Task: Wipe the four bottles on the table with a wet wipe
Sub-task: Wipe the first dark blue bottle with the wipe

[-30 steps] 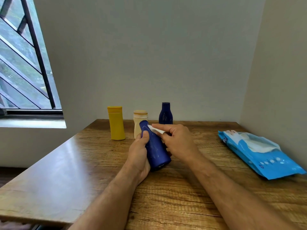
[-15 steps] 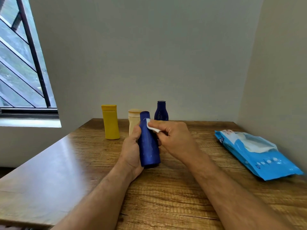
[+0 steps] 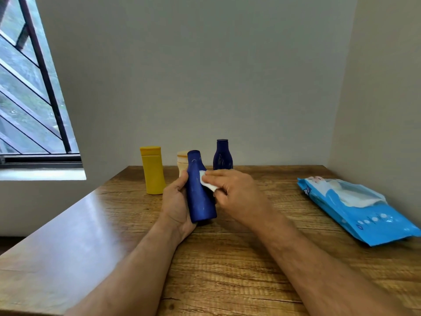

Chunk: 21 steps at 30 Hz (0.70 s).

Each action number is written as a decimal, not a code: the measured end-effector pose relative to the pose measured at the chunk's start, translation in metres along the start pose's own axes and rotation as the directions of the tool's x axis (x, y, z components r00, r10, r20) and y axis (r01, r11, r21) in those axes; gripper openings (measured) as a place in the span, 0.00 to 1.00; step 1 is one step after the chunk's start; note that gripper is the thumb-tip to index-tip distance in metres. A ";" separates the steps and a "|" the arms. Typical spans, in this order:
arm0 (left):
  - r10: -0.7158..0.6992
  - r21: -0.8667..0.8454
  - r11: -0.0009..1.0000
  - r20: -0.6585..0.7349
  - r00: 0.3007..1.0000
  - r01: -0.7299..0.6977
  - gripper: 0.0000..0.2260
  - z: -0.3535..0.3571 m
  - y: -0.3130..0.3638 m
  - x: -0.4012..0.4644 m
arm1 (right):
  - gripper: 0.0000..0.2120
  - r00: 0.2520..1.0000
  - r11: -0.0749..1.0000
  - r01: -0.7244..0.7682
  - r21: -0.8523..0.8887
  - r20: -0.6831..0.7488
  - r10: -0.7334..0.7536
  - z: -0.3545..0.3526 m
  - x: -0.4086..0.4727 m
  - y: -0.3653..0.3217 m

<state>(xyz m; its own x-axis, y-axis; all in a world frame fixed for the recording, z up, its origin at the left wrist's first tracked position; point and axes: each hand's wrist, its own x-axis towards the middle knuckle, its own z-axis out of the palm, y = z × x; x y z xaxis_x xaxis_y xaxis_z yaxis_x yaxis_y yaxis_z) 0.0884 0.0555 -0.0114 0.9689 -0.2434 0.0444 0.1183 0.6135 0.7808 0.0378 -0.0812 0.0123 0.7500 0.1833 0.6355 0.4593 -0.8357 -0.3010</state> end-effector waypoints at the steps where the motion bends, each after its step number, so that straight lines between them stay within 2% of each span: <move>1: -0.001 -0.002 1.000 0.018 1.000 0.001 0.19 0.000 -0.001 0.000 | 0.16 0.999 1.000 -0.008 0.018 -0.032 0.008 0.001 0.000 0.000; 3: 0.006 0.006 1.000 0.006 1.000 -0.006 0.19 0.001 0.000 -0.001 | 0.16 1.000 0.999 -0.025 0.037 -0.018 0.025 0.002 0.000 0.000; 6: 0.026 -0.029 0.999 -0.052 0.998 -0.027 0.20 0.000 0.006 0.001 | 0.17 0.987 0.999 0.015 -0.033 0.162 -0.009 0.004 -0.001 0.000; 8: 0.043 -0.077 0.996 -0.096 0.994 -0.050 0.23 -0.004 0.010 0.005 | 0.17 0.972 0.999 0.049 -0.022 0.232 -0.043 0.005 -0.002 -0.002; 11: 0.021 -0.103 0.994 -0.080 0.997 -0.029 0.25 -0.006 0.009 0.008 | 0.17 0.981 0.997 0.081 0.009 0.175 -0.081 0.005 -0.003 -0.004; 15: -0.007 0.025 1.000 0.034 0.999 0.007 0.20 0.000 0.001 0.003 | 0.16 0.999 0.999 0.025 -0.031 -0.029 -0.026 0.005 0.000 -0.002; 17: -0.008 0.074 0.997 0.068 0.998 0.003 0.18 0.002 -0.001 0.001 | 0.16 0.997 1.000 -0.010 -0.028 -0.080 0.008 0.004 0.001 -0.001; 19: -0.004 0.079 0.997 0.063 0.998 -0.001 0.17 0.003 0.000 -0.001 | 0.15 0.998 0.999 -0.022 -0.023 -0.052 0.021 0.003 0.001 0.000; 21: -0.008 0.044 0.999 0.034 0.999 0.006 0.18 0.002 0.003 -0.001 | 0.13 0.998 1.000 -0.014 0.020 0.057 0.013 0.001 0.000 0.001</move>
<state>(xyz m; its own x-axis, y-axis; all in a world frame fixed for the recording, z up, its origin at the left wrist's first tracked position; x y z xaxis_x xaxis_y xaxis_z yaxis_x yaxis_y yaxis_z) 0.0878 0.0559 -0.0084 0.9602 -0.2731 0.0593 0.1147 0.5785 0.8076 0.0388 -0.0814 0.0112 0.7818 0.2012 0.5902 0.4578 -0.8279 -0.3241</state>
